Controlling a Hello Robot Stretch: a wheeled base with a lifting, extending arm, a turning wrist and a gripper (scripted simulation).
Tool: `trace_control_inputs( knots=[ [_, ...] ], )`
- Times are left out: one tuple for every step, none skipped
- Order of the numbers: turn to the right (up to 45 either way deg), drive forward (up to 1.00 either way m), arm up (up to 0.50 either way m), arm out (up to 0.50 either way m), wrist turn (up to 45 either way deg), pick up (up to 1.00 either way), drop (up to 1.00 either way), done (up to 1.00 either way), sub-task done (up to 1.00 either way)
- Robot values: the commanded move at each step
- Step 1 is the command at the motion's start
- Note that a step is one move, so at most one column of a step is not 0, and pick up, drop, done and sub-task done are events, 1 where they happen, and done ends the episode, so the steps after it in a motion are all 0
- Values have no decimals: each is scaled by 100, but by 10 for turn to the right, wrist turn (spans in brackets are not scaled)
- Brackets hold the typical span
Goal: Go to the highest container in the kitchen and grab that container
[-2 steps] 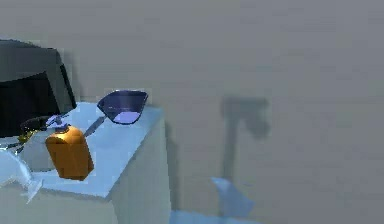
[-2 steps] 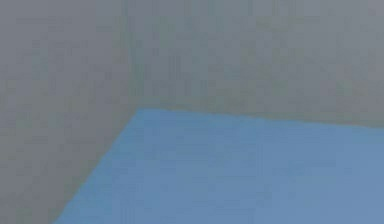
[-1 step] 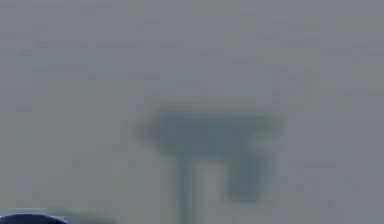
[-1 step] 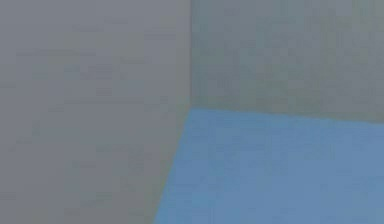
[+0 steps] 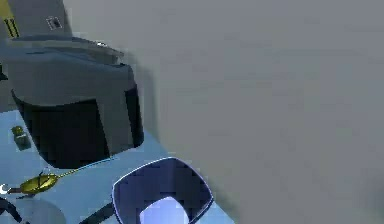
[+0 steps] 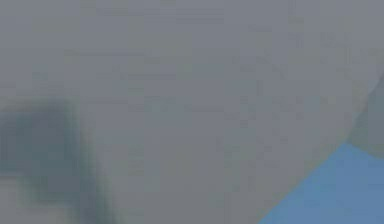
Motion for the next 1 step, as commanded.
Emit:
trace_control_inputs(
  knots=[
    [-450, 0, 0, 0, 0, 0, 0, 0, 0]
  ],
)
